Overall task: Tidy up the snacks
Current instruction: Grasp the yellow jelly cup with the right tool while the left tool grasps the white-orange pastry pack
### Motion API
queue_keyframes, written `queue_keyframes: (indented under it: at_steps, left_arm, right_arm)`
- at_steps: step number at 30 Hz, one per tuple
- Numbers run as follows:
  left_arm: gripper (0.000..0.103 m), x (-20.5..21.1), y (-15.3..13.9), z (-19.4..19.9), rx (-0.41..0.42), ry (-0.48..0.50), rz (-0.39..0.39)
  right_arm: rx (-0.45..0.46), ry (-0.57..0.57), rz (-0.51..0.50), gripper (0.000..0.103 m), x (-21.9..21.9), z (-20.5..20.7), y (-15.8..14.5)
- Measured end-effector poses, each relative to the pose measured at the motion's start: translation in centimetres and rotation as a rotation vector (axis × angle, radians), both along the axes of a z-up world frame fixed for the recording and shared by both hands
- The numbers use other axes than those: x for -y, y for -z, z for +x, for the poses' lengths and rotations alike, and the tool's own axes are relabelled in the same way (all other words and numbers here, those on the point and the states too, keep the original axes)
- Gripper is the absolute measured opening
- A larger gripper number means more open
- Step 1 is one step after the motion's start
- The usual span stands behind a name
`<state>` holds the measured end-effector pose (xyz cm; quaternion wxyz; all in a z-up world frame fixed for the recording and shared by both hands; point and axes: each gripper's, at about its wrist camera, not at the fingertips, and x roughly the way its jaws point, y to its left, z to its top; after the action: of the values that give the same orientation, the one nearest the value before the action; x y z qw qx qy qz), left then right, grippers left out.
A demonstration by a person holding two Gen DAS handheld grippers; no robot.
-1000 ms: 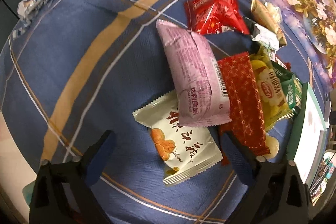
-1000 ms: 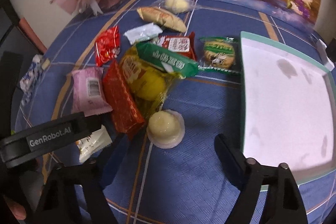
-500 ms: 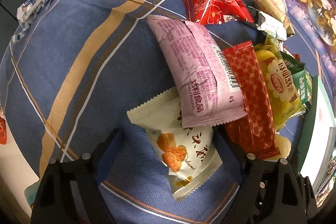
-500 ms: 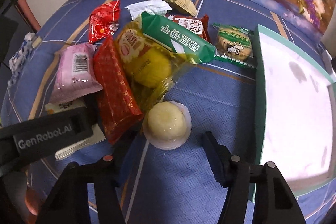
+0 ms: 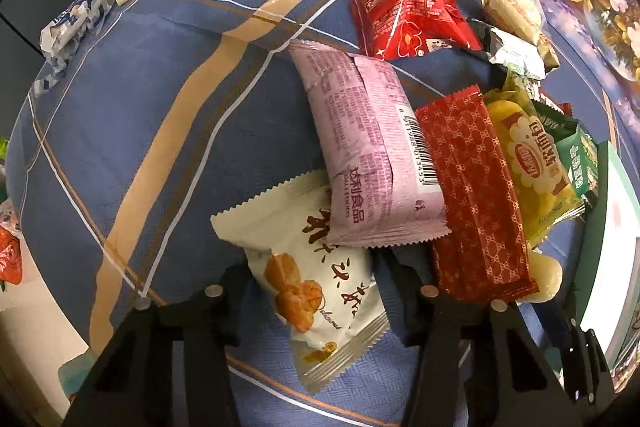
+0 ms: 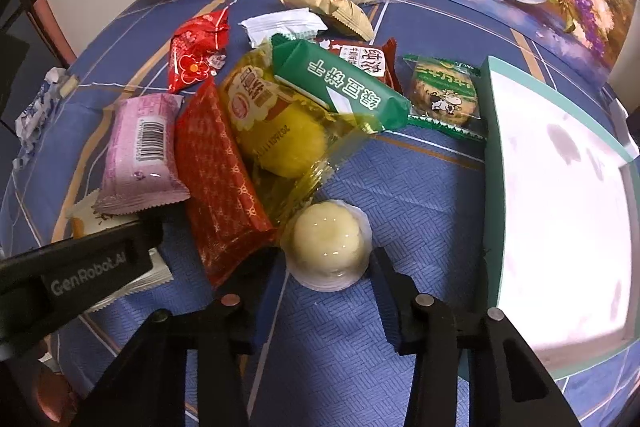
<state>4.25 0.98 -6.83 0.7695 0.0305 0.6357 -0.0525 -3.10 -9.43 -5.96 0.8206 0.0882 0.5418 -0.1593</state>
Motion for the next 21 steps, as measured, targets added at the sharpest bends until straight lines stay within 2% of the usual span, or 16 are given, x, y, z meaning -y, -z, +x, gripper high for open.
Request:
queue_keyframes:
  at_steps: [5, 6, 7, 8, 21]
  left_arm:
    - [0.046, -0.3, -0.5, 0.4, -0.008, -0.013, -0.045]
    - [0.040, -0.6, -0.6, 0.3, -0.012, -0.018, -0.075]
    - [0.029, -1.5, -1.3, 0.1, -0.018, -0.020, -0.103]
    - [0.025, -1.6, -1.4, 0.0, -0.021, -0.024, -0.130]
    - [0.019, -4.1, -3.5, -0.5, -0.030, -0.049, -0.211]
  right_arm:
    - [0.002, 0.005, 0.005, 0.045, 0.6, -0.2, -0.1]
    - [0.003, 0.008, 0.007, 0.045, 0.7, -0.5, -0.3]
    - [0.007, 0.012, 0.011, 0.044, 0.9, -0.6, -0.5]
    - [0.013, 0.017, 0.018, 0.044, 1.1, -0.7, -0.7]
    - [0.090, 0.048, 0.064, 0.041, 2.6, -2.1, -3.7]
